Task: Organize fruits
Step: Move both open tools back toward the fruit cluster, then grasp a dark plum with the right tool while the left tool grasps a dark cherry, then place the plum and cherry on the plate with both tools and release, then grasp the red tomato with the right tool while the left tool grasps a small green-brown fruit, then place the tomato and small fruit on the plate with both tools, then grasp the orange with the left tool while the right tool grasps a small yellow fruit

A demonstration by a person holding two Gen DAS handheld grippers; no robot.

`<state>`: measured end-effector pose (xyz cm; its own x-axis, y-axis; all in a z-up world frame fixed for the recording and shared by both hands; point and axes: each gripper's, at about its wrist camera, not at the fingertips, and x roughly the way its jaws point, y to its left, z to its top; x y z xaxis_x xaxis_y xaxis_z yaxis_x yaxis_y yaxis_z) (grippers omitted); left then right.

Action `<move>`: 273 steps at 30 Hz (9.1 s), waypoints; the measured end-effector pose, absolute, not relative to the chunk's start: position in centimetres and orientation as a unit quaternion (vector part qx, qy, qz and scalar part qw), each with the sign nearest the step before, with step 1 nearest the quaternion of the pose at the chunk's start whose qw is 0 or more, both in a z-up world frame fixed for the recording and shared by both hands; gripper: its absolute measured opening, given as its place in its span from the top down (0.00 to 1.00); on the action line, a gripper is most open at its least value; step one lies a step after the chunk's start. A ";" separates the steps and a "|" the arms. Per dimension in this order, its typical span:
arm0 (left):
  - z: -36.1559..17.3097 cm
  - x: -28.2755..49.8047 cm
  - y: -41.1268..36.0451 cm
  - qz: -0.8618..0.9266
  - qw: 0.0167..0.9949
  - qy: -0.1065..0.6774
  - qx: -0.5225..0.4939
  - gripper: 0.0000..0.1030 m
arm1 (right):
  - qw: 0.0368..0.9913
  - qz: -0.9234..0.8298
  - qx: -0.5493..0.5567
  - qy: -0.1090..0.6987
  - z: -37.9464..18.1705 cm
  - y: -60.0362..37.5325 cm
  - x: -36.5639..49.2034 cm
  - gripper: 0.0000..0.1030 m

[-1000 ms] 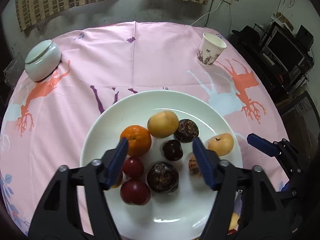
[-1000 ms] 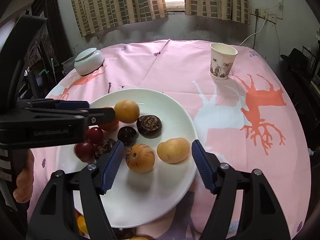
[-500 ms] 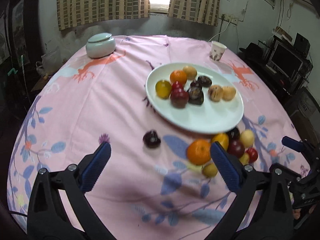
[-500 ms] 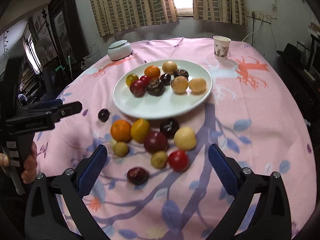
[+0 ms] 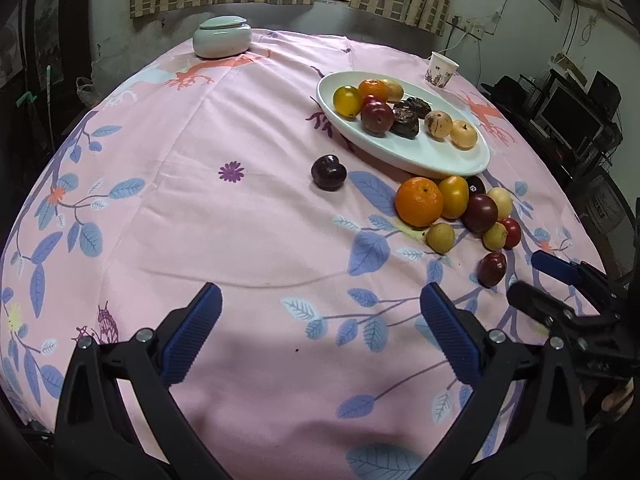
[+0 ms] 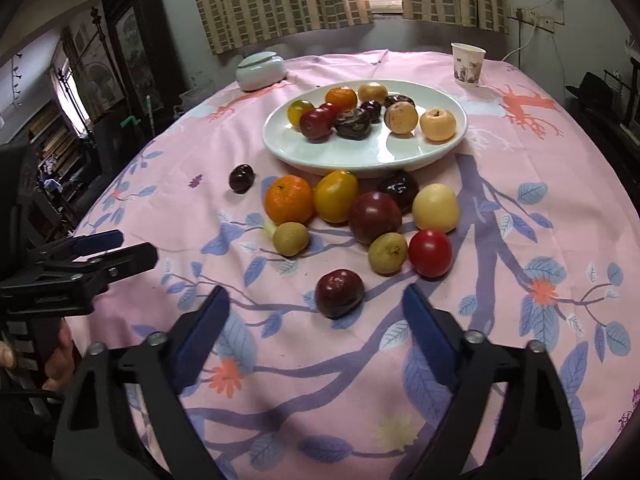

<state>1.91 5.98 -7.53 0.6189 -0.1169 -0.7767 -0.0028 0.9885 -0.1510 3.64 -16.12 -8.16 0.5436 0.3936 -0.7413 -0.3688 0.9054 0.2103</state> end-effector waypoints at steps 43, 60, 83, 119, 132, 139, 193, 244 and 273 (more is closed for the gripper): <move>-4.7 5.9 1.0 -0.125 0.898 0.420 -0.046 0.70 | 0.851 0.225 0.102 0.463 -7.6 -19.9 3.2 0.69; -4.8 6.2 0.1 -0.137 0.885 0.443 -0.032 0.69 | 0.861 0.227 0.081 0.448 -6.3 -19.5 4.2 0.69; -6.8 23.0 -1.3 -0.076 0.864 0.498 -0.006 0.69 | 0.877 0.198 -0.013 0.437 -6.0 -15.1 19.6 0.69; -4.6 3.4 3.9 -0.069 0.905 0.418 -0.033 0.12 | 0.890 0.138 0.031 0.433 -8.4 -21.9 6.5 0.49; -5.1 4.3 3.5 -0.075 0.894 0.439 -0.045 0.12 | 0.872 0.147 0.036 0.465 -10.5 -21.3 9.9 0.70; -6.9 6.5 -0.3 -0.104 0.880 0.463 -0.029 0.12 | 0.873 0.153 0.079 0.457 -8.5 -23.5 6.4 0.70; -2.1 13.5 -0.1 -0.115 0.902 0.415 -0.039 0.76 | 0.886 0.206 0.014 0.416 -3.1 -16.6 11.3 0.70; -5.6 6.8 1.7 -0.079 0.895 0.437 -0.024 0.13 | 0.891 0.110 0.012 0.441 -5.1 -21.9 5.9 0.06; -9.4 11.8 -2.7 -0.105 0.865 0.489 0.029 0.13 | 0.875 0.161 0.018 0.456 -7.6 -20.2 6.0 0.73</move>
<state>11.82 -2.73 -9.36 0.4994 -0.1534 -0.8527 0.2103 0.9762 -0.0525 5.99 -20.20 -7.56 0.5330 0.2980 -0.7919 -0.2656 0.9475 0.1779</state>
